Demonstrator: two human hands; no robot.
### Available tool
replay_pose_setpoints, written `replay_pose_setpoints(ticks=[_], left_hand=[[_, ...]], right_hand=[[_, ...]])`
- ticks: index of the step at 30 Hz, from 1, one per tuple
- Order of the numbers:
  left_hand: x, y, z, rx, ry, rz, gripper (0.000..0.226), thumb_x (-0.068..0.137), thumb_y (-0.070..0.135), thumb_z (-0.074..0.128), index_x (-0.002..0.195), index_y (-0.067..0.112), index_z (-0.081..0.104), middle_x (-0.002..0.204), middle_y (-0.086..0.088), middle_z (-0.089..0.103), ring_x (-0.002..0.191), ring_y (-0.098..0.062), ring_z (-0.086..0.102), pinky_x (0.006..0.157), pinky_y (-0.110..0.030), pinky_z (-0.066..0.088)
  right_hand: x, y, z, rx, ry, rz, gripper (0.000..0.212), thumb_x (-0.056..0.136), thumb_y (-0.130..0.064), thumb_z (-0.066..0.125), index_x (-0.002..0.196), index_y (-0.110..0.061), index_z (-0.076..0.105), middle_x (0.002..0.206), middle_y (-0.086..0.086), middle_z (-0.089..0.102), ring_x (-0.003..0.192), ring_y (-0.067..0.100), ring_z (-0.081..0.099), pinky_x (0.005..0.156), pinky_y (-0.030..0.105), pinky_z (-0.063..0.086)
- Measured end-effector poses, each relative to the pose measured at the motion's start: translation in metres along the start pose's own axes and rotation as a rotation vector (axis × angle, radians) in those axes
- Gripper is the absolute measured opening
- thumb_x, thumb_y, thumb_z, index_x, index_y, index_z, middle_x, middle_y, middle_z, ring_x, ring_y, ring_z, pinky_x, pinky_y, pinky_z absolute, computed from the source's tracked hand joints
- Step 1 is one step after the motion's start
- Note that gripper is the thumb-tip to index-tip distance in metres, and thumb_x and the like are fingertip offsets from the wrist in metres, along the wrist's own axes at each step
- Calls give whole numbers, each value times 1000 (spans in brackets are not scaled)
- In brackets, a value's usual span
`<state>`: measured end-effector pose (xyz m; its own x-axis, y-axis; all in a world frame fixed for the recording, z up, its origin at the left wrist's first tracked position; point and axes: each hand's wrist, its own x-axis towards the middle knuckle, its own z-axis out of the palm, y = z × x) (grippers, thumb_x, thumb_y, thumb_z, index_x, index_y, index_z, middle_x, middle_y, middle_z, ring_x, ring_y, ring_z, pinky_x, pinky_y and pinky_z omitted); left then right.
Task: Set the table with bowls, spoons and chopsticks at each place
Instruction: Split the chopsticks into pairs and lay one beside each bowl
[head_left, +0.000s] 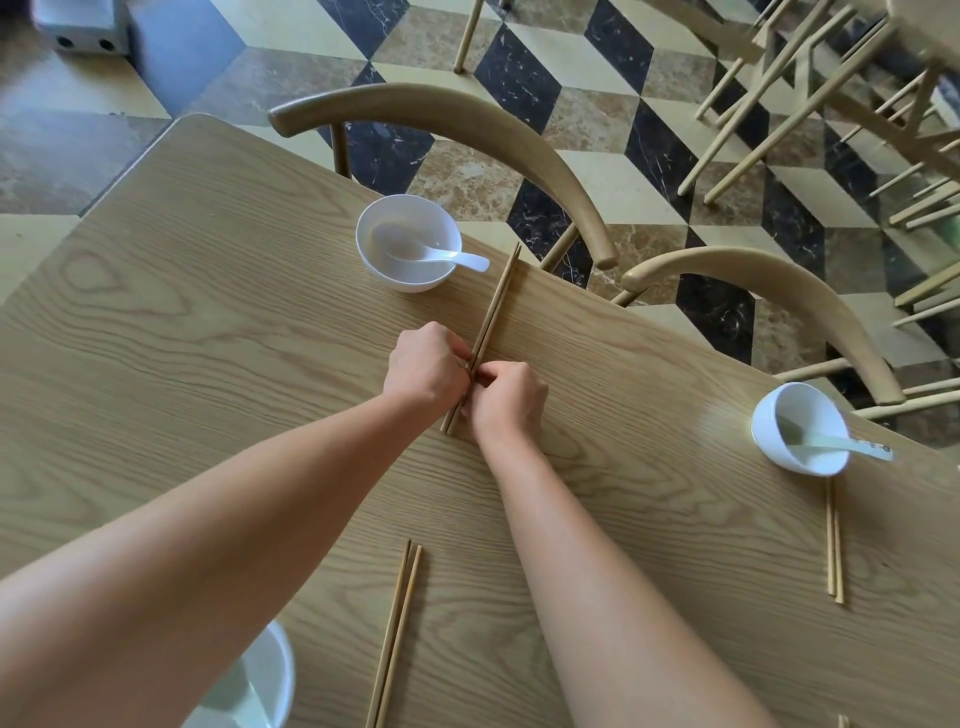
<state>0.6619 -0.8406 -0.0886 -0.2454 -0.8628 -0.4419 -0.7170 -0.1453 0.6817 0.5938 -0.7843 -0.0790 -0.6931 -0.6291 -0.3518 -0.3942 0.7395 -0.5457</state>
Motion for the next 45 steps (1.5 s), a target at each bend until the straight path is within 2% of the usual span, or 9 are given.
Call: replay_pose_setpoints(ticks=[4, 10, 19, 27, 33, 36, 38, 41, 45], left_hand=[[1, -3, -2, 4, -20, 7, 35, 78, 13, 67, 109, 27, 76, 112, -9, 70, 106, -26, 65, 91, -36, 56], [-2, -3, -2, 12, -23, -3, 40, 75, 12, 65, 111, 27, 75, 113, -12, 69, 106, -27, 65, 95, -37, 54], [-6, -5, 2, 65, 41, 60, 40, 82, 21, 60, 118, 31, 71, 115, -7, 70, 115, -29, 60, 96, -38, 52], [-6, -9, 2, 101, 56, 75, 33, 86, 26, 54, 111, 36, 73, 112, -4, 71, 110, -28, 63, 88, -36, 53], [-18, -11, -7, 201, -17, 42, 30, 83, 21, 59, 107, 32, 73, 104, -7, 71, 103, -31, 65, 81, -33, 52], [-36, -12, -15, 268, -58, 46, 27, 80, 11, 63, 105, 20, 71, 106, -10, 69, 100, -33, 66, 83, -35, 56], [-52, -15, -21, 299, -72, 51, 28, 80, 9, 65, 108, 14, 69, 110, -13, 67, 98, -34, 66, 80, -33, 56], [-81, -19, -27, 300, -68, 57, 30, 81, 12, 68, 111, 12, 68, 115, -14, 64, 102, -34, 65, 79, -31, 50], [-140, -20, -36, 288, -52, 48, 25, 79, 9, 63, 104, 11, 68, 107, -15, 65, 91, -34, 68, 75, -30, 55]], right_hand=[[0, -1, 2, 26, 4, -3, 23, 76, -3, 53, 76, -7, 75, 72, 14, 72, 70, 32, 67, 65, 39, 57], [0, -1, 4, 61, -1, 11, 29, 78, -4, 52, 88, -8, 78, 82, 18, 75, 79, 36, 71, 74, 41, 59], [-4, 2, 6, 70, 63, 9, 20, 80, -6, 52, 72, -9, 71, 73, 14, 72, 74, 35, 63, 62, 37, 50], [-2, 7, 6, 67, 75, 13, 19, 81, -11, 57, 82, -10, 75, 79, 11, 74, 80, 32, 64, 67, 34, 52], [-19, 21, -3, 67, 25, 88, 30, 82, -15, 63, 108, -16, 76, 99, 7, 77, 102, 27, 67, 88, 29, 52], [-44, 38, -9, 40, 21, 129, 26, 83, -13, 63, 104, -16, 77, 102, 7, 76, 104, 28, 65, 90, 29, 52], [-68, 53, -12, 28, -9, 160, 21, 83, -12, 61, 97, -16, 77, 100, 8, 76, 101, 31, 67, 90, 34, 54], [-108, 74, -15, 54, -77, 173, 13, 82, -12, 65, 89, -15, 75, 94, 9, 76, 91, 31, 72, 84, 40, 58], [-162, 94, -21, 23, -145, 155, 15, 81, -12, 62, 89, -15, 74, 95, 9, 77, 93, 30, 71, 84, 36, 57]])
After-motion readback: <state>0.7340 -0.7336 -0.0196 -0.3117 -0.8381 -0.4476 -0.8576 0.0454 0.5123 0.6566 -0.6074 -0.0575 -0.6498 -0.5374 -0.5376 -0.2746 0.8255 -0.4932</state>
